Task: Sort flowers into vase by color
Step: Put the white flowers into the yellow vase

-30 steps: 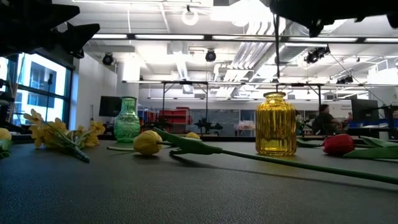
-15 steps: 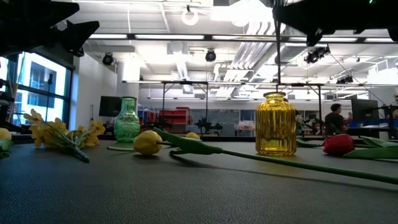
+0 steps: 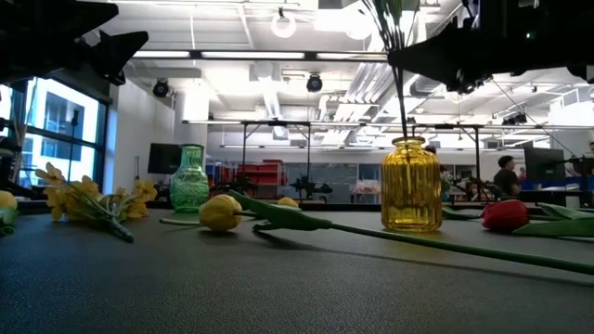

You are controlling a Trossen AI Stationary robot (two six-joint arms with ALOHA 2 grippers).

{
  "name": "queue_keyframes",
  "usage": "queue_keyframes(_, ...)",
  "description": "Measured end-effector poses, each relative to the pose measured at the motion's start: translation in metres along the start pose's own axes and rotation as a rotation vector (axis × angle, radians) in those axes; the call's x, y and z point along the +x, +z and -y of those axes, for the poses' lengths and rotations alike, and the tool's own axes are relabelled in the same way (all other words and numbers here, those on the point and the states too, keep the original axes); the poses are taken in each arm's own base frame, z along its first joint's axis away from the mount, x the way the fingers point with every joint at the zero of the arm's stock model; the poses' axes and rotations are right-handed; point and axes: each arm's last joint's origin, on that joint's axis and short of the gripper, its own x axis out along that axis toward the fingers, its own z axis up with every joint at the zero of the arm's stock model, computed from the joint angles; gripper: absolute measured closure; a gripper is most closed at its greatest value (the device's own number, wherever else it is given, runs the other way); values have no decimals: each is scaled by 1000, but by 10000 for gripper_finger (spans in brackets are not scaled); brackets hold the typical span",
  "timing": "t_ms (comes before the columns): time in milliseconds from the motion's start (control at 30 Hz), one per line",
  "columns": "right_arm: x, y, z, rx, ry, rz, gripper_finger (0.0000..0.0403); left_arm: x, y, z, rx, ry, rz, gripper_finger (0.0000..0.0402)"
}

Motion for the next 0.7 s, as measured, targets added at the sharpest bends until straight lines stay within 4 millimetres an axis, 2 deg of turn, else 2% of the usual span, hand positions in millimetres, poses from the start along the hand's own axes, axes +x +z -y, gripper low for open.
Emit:
queue_keyframes(300, 2, -9, -5, -31, 60, -39, 355, 0, 0, 0, 0, 0, 0, 136)
queue_keyframes(700, 2, -9, -6, -38, 93, -35, 233, 0, 0, 0, -9, 0, 0, 136)
